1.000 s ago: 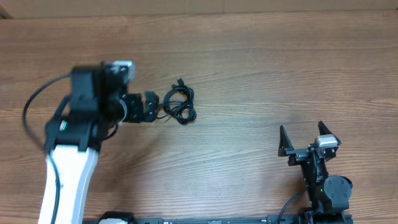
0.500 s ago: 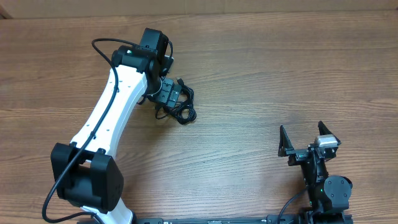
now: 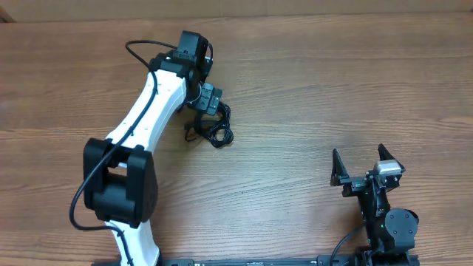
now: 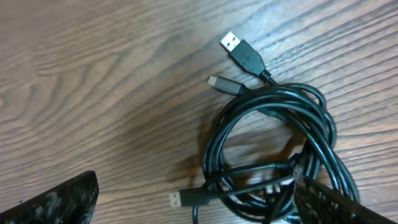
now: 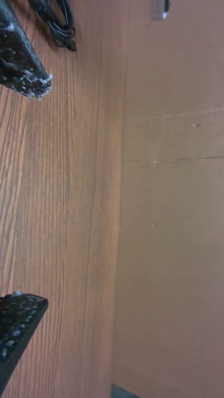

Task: Untangle cables
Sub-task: 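Reach the left gripper forward and grasp the black cable bundle, then lift the cable bundle with the left gripper toward the right gripper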

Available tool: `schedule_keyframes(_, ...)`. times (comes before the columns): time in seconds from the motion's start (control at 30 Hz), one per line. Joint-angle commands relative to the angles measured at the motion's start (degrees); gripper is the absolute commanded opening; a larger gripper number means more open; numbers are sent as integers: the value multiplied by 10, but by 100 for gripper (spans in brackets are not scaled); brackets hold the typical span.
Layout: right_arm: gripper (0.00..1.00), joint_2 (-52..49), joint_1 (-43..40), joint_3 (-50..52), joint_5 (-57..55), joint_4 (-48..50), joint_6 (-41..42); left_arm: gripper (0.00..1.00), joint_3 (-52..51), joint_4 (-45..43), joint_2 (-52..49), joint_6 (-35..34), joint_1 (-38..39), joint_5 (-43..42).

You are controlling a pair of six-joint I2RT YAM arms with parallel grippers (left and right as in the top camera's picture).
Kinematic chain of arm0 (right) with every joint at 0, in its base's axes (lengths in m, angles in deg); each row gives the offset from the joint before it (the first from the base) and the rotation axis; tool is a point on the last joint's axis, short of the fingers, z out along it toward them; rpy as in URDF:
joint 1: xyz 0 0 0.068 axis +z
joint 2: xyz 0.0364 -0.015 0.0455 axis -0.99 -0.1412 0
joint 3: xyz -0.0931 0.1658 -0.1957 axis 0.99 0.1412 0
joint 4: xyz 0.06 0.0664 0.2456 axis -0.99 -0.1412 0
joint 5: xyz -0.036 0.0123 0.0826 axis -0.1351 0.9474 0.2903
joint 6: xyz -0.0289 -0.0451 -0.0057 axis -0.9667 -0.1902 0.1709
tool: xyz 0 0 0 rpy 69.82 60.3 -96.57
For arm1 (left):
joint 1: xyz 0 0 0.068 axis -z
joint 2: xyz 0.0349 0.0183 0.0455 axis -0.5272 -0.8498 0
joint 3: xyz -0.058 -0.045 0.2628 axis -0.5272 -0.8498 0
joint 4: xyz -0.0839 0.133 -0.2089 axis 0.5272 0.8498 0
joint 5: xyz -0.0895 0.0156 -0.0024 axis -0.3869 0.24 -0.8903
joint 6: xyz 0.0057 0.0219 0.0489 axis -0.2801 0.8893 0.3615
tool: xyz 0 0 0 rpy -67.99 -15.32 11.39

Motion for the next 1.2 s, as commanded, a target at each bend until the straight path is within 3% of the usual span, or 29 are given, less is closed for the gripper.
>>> schedule_keyframes(0.0, 100, 3, -3, 6, -5, 3, 4, 100, 15, -2, -33, 11, 3, -14)
schedule_keyframes(0.5, 100, 3, -3, 6, -5, 3, 4, 97, 15, -7, -150, 11, 3, -14)
schedule_keyframes(0.53, 100, 3, -3, 6, -5, 3, 4, 69, 15, -7, -150, 11, 3, -14)
schedule_keyframes(0.57, 100, 3, -3, 6, -5, 3, 4, 6, 15, -6, -150, 10, 3, -14)
schedule_keyframes(0.83, 100, 3, -3, 6, -5, 3, 4, 4, 20, 7, -91, 8, 3, -16)
schedule_keyframes(1.03, 100, 3, -3, 6, -5, 3, 4, 4, 20, -19, 81, 2, 17, -16)
schedule_keyframes(1.17, 100, 3, -3, 6, -5, 3, 4, 4, 20, -32, 191, 36, 42, -16)
